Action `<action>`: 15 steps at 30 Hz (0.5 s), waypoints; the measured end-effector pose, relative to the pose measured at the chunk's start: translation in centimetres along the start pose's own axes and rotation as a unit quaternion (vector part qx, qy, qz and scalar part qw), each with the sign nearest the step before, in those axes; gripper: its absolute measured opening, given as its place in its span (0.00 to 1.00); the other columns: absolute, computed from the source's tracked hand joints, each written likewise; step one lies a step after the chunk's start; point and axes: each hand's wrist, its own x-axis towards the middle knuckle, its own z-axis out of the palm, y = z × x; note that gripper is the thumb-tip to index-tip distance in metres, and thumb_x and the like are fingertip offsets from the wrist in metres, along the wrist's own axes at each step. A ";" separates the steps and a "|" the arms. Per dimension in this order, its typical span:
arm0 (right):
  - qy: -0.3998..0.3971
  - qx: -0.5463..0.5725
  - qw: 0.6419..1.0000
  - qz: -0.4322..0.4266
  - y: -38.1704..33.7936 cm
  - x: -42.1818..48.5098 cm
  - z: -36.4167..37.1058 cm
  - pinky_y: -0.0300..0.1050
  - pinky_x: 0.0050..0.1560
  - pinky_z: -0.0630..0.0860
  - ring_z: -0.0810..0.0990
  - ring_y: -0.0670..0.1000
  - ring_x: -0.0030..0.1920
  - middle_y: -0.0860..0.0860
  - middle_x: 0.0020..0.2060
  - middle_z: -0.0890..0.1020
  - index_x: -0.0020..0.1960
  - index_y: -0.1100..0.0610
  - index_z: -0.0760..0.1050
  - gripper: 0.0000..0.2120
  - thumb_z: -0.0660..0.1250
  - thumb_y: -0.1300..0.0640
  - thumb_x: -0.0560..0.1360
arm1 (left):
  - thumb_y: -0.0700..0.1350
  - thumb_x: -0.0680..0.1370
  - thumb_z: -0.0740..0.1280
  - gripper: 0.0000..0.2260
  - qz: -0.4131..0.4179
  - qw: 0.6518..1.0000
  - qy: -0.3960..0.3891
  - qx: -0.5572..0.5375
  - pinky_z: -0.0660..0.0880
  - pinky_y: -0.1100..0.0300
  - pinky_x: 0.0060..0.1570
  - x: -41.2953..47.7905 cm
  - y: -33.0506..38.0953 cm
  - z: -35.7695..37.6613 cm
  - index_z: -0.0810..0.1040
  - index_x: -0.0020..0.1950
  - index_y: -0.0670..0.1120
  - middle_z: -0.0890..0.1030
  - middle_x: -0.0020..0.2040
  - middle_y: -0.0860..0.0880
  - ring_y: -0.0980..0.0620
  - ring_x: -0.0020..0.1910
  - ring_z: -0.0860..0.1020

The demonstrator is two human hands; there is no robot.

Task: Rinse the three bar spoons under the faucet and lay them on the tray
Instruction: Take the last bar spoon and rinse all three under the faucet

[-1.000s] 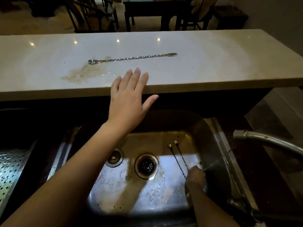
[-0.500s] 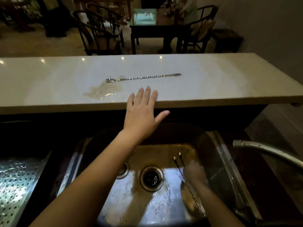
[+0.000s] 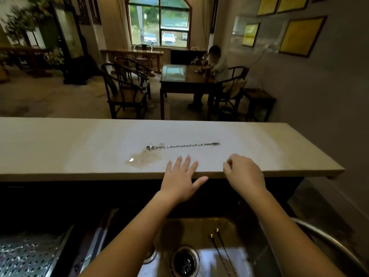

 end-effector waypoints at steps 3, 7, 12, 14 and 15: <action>0.017 -0.035 0.997 -0.059 -2.7 4.0 -0.1 0.46 0.40 0.71 0.77 0.55 0.47 0.56 0.47 0.81 0.52 0.60 0.76 0.10 0.58 0.59 0.78 | 0.64 0.76 0.45 0.29 -0.001 1.000 0.001 -0.013 0.40 0.45 0.72 0.0 -0.2 0.0 0.49 0.75 0.54 0.47 0.78 0.49 0.47 0.76 0.42; -0.001 -0.108 0.981 -0.160 -5.2 8.7 2.0 0.48 0.49 0.74 0.75 0.58 0.54 0.58 0.53 0.79 0.56 0.62 0.74 0.10 0.59 0.65 0.76 | 0.63 0.77 0.45 0.28 0.002 1.000 0.005 -0.031 0.38 0.45 0.72 0.1 -0.3 0.2 0.50 0.75 0.54 0.47 0.78 0.49 0.48 0.76 0.41; -0.006 -0.223 0.924 -0.311 -6.0 11.8 5.8 0.47 0.53 0.71 0.73 0.56 0.56 0.56 0.55 0.76 0.58 0.60 0.71 0.11 0.57 0.64 0.76 | 0.62 0.78 0.46 0.27 0.010 0.996 -0.026 -0.080 0.36 0.46 0.72 0.3 -0.9 0.0 0.53 0.74 0.54 0.47 0.78 0.50 0.50 0.75 0.40; -0.020 -0.240 0.904 -0.352 -6.2 12.4 6.6 0.47 0.51 0.70 0.73 0.57 0.56 0.56 0.55 0.76 0.57 0.59 0.71 0.11 0.57 0.63 0.76 | 0.62 0.78 0.47 0.27 0.015 0.996 -0.024 -0.081 0.36 0.46 0.72 0.3 -1.0 0.1 0.53 0.74 0.54 0.48 0.78 0.50 0.50 0.75 0.40; -0.020 -0.243 0.897 -0.368 -6.2 12.6 6.9 0.47 0.49 0.70 0.74 0.57 0.55 0.56 0.54 0.77 0.56 0.60 0.71 0.10 0.57 0.62 0.76 | 0.62 0.78 0.47 0.27 0.016 0.996 -0.019 -0.080 0.36 0.46 0.72 0.3 -1.0 0.2 0.53 0.74 0.54 0.48 0.78 0.51 0.50 0.75 0.40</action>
